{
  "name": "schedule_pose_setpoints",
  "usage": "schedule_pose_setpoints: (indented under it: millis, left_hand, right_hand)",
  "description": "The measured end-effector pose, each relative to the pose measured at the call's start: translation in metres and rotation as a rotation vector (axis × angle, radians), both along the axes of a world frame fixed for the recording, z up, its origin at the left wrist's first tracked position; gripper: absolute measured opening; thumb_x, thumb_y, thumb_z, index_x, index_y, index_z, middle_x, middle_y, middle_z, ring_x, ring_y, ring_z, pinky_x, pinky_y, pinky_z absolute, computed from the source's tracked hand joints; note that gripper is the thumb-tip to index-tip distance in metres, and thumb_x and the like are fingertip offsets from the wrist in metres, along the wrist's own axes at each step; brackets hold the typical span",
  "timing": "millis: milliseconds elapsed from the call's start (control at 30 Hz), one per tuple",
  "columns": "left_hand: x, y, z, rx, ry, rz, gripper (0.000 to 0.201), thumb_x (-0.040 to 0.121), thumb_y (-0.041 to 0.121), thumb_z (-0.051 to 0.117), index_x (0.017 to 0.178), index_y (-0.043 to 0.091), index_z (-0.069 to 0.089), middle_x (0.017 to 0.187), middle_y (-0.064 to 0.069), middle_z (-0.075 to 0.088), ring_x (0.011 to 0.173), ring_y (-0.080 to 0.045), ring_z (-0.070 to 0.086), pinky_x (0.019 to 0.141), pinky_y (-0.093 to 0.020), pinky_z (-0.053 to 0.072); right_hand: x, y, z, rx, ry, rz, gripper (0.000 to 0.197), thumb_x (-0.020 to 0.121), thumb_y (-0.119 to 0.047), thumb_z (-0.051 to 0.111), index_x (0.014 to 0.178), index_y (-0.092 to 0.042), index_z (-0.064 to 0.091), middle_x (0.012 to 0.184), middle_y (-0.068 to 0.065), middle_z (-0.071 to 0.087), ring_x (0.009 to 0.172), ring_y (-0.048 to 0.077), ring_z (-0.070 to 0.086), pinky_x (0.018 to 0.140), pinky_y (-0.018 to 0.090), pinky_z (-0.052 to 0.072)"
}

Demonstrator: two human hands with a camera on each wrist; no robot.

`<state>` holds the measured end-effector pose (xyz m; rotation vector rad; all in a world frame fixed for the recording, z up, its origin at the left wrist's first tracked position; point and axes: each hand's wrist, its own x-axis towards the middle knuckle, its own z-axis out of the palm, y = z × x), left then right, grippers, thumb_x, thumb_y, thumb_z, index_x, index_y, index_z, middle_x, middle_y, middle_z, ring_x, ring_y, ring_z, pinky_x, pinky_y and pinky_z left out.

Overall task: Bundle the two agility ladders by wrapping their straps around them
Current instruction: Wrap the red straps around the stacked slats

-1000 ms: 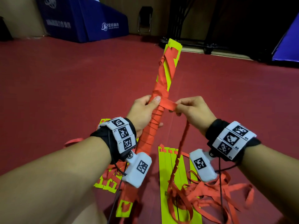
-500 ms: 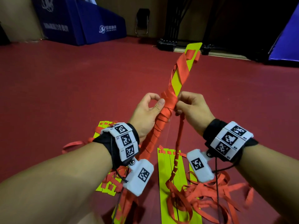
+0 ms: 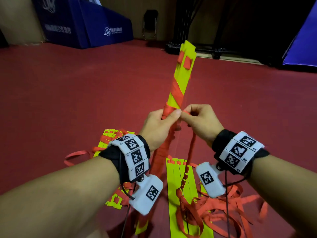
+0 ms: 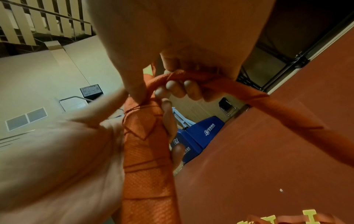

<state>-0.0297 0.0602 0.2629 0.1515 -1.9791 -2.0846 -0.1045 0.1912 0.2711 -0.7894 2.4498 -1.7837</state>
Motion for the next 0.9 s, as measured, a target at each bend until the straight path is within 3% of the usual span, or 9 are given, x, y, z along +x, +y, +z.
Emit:
schedule_pose_setpoints:
  millis: [67,233,400,500,633,800,900]
  left_hand:
    - [0.000,-0.002,-0.002,-0.020,0.010,-0.015,0.023,0.104,0.026,0.055,0.091,0.016,0.071,0.077,-0.007,0.070,0.070,-0.023,0.069,0.062,-0.041,0.055]
    - [0.001,-0.006,0.006,0.044,-0.019,-0.011,0.026,0.108,0.024,0.046,0.093,0.016,0.065,0.068,0.002,0.068,0.055,-0.016,0.063,0.050,-0.032,0.054]
    - [0.001,-0.010,0.012,0.098,-0.083,0.014,0.027,0.107,0.027,0.048,0.094,0.012,0.066,0.065,-0.003,0.066,0.049,-0.015,0.060,0.047,-0.033,0.054]
    - [0.001,-0.010,0.015,0.114,-0.103,0.025,0.029,0.106,0.026,0.048,0.091,0.009,0.066,0.065,-0.005,0.066,0.046,-0.016,0.058,0.045,-0.032,0.053]
    - [0.003,-0.009,0.019,0.161,-0.139,0.043,0.030,0.107,0.027,0.047,0.092,0.007,0.064,0.063,-0.005,0.065,0.043,-0.014,0.055,0.043,-0.029,0.051]
    - [0.004,-0.011,0.021,0.192,-0.158,0.062,0.031,0.106,0.029,0.049,0.087,0.010,0.063,0.062,-0.005,0.067,0.044,-0.015,0.056,0.043,-0.030,0.051]
    - [0.005,-0.015,0.023,0.215,-0.162,0.107,0.033,0.106,0.030,0.049,0.086,0.007,0.063,0.058,-0.004,0.065,0.041,-0.015,0.056,0.039,-0.026,0.050]
  right_hand:
    - [0.002,-0.001,0.000,0.006,-0.011,0.010,0.030,0.087,-0.027,0.076,0.066,-0.009,0.063,0.057,-0.006,0.060,0.055,0.006,0.047,0.056,0.024,0.037]
    - [0.003,-0.001,0.004,-0.107,0.041,0.096,0.027,0.093,-0.016,0.070,0.067,-0.011,0.065,0.059,-0.008,0.060,0.058,0.003,0.049,0.062,0.018,0.039]
    - [0.000,0.005,0.005,-0.158,0.028,0.122,0.005,0.084,-0.008,0.077,0.081,-0.008,0.074,0.074,0.005,0.068,0.071,0.009,0.059,0.070,0.022,0.048]
    - [-0.001,0.006,0.003,-0.172,0.039,0.107,0.017,0.073,-0.002,0.085,0.075,-0.007,0.068,0.073,0.009,0.064,0.067,0.014,0.058,0.064,0.024,0.050]
    - [-0.007,0.006,-0.001,-0.149,0.048,0.106,0.040,0.066,0.004,0.088,0.061,-0.012,0.051,0.070,0.006,0.054,0.065,0.017,0.049,0.060,0.030,0.044]
    - [-0.008,0.009,-0.006,-0.047,0.061,0.240,0.049,0.077,0.008,0.078,0.057,-0.016,0.040,0.071,0.006,0.055,0.065,0.013,0.051,0.064,0.027,0.042]
    - [-0.006,0.011,-0.006,0.060,0.028,0.263,0.053,0.084,-0.007,0.078,0.050,-0.022,0.040,0.053,0.002,0.050,0.056,0.017,0.047,0.057,0.028,0.036]
